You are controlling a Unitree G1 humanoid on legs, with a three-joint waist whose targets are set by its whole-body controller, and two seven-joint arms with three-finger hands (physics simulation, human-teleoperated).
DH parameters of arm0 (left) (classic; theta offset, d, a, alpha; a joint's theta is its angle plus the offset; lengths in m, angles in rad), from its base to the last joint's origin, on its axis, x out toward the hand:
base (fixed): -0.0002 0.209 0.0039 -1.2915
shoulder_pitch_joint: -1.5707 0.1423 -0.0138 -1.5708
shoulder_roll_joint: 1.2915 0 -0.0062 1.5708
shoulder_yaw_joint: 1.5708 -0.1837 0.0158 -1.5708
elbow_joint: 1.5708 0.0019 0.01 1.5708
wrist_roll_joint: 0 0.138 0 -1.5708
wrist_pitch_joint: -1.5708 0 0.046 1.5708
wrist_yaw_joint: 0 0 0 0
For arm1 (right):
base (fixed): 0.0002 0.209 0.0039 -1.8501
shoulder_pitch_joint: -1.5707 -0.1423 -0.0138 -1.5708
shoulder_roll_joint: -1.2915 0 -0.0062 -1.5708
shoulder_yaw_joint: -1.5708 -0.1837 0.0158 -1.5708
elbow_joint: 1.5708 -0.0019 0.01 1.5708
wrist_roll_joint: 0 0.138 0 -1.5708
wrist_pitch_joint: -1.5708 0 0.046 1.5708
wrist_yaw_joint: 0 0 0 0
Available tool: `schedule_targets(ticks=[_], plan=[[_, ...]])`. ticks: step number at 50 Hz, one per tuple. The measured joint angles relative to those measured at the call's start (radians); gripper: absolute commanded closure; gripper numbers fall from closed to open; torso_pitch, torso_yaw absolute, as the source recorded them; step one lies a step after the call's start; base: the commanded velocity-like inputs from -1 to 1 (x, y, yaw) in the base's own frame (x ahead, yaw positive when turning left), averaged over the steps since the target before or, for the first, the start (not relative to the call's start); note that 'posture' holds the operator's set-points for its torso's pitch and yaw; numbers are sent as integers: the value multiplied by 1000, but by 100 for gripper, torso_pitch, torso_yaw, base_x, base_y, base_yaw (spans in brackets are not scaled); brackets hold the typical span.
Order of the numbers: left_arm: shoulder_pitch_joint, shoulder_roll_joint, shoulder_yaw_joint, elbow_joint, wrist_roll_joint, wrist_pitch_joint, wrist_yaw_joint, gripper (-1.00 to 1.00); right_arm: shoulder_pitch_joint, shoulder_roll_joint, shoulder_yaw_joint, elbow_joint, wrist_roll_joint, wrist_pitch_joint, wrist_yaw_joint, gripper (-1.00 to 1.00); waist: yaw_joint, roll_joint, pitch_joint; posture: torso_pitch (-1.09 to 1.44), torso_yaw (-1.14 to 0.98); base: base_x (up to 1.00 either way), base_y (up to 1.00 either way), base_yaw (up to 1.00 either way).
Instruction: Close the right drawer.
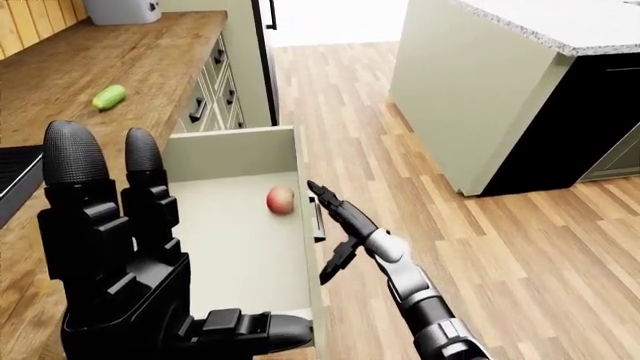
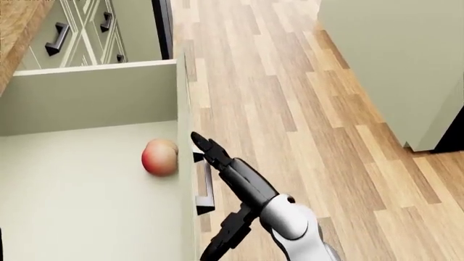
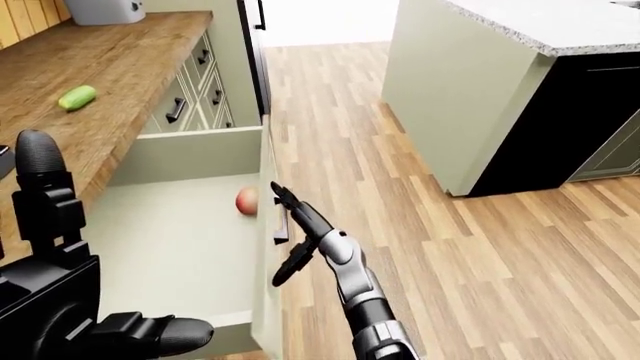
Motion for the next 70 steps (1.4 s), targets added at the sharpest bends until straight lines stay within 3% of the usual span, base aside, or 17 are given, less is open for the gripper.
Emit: schedule_targets(ticks=[15,31,70], plan=[[0,-2,3,-1,-2,-2,-1,-100,-53,19,-4,89,-15,-33,-10,-100,-5,4,-2,0,0,0,0,0],[-3,-4,11,-7,-10,9,-3,-100,-77,30,-11,133,-56,-75,67,-100,-14,7,-15,0,0,0,0,0],[-8,-9,22,1,-22,13,-9,-100,-237,94,13,447,-158,-193,77,-100,-8,8,-6,0,0,0,0,0]])
